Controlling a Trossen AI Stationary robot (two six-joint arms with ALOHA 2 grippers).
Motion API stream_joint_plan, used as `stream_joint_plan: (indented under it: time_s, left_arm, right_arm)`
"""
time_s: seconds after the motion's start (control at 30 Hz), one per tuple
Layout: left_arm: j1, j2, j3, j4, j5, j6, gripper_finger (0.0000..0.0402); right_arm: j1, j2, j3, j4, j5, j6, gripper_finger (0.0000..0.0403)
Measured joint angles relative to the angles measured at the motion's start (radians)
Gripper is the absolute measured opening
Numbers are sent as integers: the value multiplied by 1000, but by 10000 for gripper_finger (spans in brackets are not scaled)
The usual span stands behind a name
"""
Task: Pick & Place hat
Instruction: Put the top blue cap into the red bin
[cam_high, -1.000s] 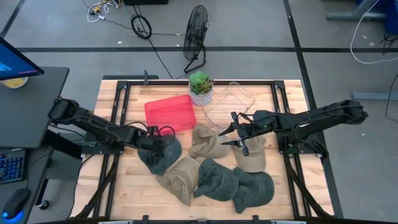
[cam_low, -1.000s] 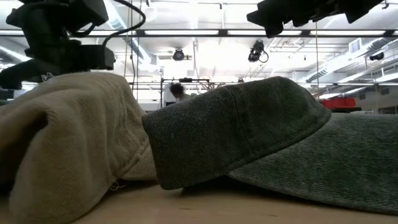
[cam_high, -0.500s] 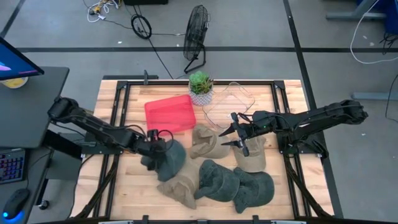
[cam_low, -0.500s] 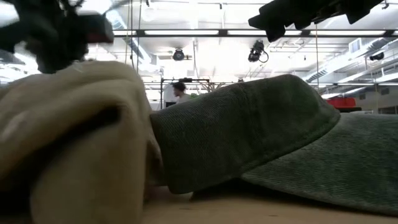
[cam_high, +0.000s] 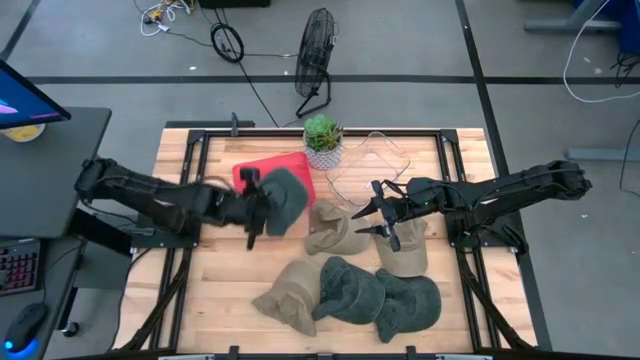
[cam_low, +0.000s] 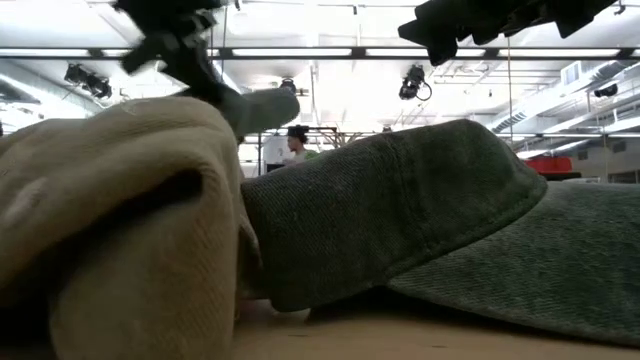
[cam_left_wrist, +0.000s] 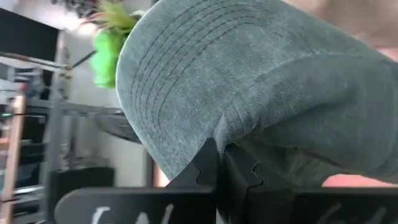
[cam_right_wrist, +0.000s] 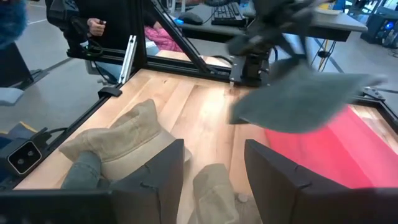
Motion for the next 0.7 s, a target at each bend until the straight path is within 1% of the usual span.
stream_joint_plan:
  time_s: [0.17, 0.23, 0.33, 0.4, 0.57, 0.7]
  left_arm:
    - [178, 26, 0, 88, 49, 327, 5]
    - [228, 29, 0, 125, 97, 456, 5]
    - [287, 29, 0, 161, 194, 595, 5]
    - [321, 29, 0, 151, 227, 630, 4]
    - [401, 55, -21, 99, 236, 641, 6]
    - [456, 100, -49, 144, 241, 681, 7]
  right_arm:
    - [0, 11, 0, -4, 0, -6, 174]
    - [0, 19, 0, -11, 0, -26, 174]
    - [0, 36, 0, -25, 0, -46, 174]
    - [0, 47, 0, -25, 0, -68, 174]
    - [9, 67, 0, 44, -2, -83, 174]
    - [20, 72, 0, 77, -2, -113, 174]
